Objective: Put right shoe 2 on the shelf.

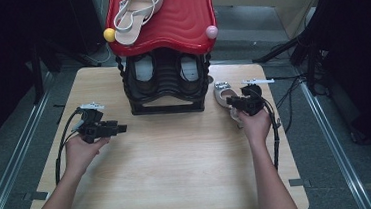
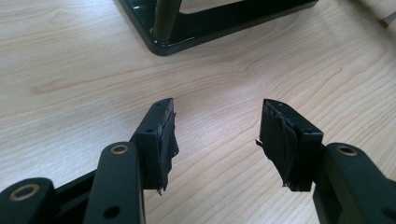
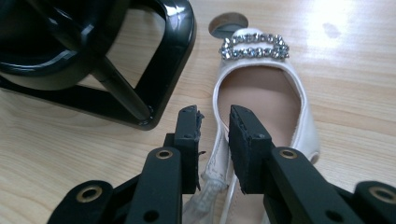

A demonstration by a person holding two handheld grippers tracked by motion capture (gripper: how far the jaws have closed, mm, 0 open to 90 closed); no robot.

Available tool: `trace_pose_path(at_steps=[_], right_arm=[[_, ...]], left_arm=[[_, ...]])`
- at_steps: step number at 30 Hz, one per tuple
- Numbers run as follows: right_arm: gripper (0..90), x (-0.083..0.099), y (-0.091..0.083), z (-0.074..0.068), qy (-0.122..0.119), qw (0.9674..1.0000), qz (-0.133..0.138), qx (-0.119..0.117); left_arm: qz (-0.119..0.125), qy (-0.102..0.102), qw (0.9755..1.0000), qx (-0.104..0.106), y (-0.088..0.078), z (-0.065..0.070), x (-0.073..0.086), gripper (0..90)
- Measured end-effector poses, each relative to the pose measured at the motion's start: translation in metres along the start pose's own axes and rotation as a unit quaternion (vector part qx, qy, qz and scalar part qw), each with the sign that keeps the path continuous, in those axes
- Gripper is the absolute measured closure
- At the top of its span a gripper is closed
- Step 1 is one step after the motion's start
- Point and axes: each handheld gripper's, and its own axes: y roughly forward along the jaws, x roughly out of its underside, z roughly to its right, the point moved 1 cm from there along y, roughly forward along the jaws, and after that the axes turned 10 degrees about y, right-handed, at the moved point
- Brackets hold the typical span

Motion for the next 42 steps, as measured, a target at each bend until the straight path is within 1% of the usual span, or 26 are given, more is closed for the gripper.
trace_pose_path(at_steps=[4,7,8,9,10,11,14,15,19,23,27,36,38,42], right_arm=[[74.5,0.000,0.011,0.003,0.008,1.0000,-0.004,-0.001],[74.3,0.001,0.018,0.004,0.006,1.0000,-0.007,0.001],[72.9,0.001,0.021,0.004,0.007,1.0000,-0.007,0.001],[72.9,0.002,0.023,0.004,0.010,0.9999,-0.009,0.003],[73.6,0.002,0.025,0.004,0.012,0.9998,-0.016,0.010],[74.4,0.002,0.026,0.004,0.010,0.9997,-0.017,0.013],[76.8,0.002,0.027,0.005,0.015,0.9996,-0.017,0.016],[77.9,0.002,0.027,0.005,0.017,0.9995,-0.021,0.018],[81.7,0.003,0.029,0.004,0.005,0.9993,-0.023,0.029],[83.5,0.003,0.029,0.002,0.006,0.9992,-0.025,0.030],[85.4,0.002,0.029,0.003,0.013,0.9991,-0.025,0.030],[86.7,0.001,0.028,0.003,0.016,0.9991,-0.026,0.029],[87.5,0.000,0.027,0.003,0.022,0.9991,-0.026,0.026],[88.2,-0.003,0.021,0.007,0.042,0.9989,-0.015,0.017]], left_arm=[[0.001,-0.006,1.0000,-0.003,-0.003,-0.002,0.004,45.8],[0.002,-0.009,0.9999,-0.007,-0.006,-0.003,0.007,45.8],[0.002,-0.010,0.9999,-0.007,-0.007,-0.003,0.008,45.7],[0.002,-0.011,0.9999,-0.009,-0.008,-0.003,0.009,45.7],[0.002,-0.010,0.9999,-0.009,-0.008,-0.003,0.009,45.7],[0.003,-0.013,0.9999,-0.010,-0.009,-0.003,0.010,45.7],[0.004,-0.014,0.9998,-0.010,-0.010,-0.004,0.011,45.8],[0.004,-0.015,0.9998,-0.010,-0.010,-0.004,0.011,45.8],[0.003,-0.013,0.9999,-0.010,-0.009,-0.003,0.011,45.8],[0.001,-0.012,0.9999,-0.010,-0.007,-0.003,0.011,45.9],[0.000,-0.011,0.9999,-0.010,-0.008,-0.003,0.011,45.9],[-0.002,-0.011,0.9999,-0.010,-0.006,-0.004,0.011,45.9],[-0.002,-0.012,0.9999,-0.010,-0.006,-0.004,0.011,45.9],[-0.002,-0.012,0.9999,-0.009,-0.006,-0.005,0.011,46.0]])
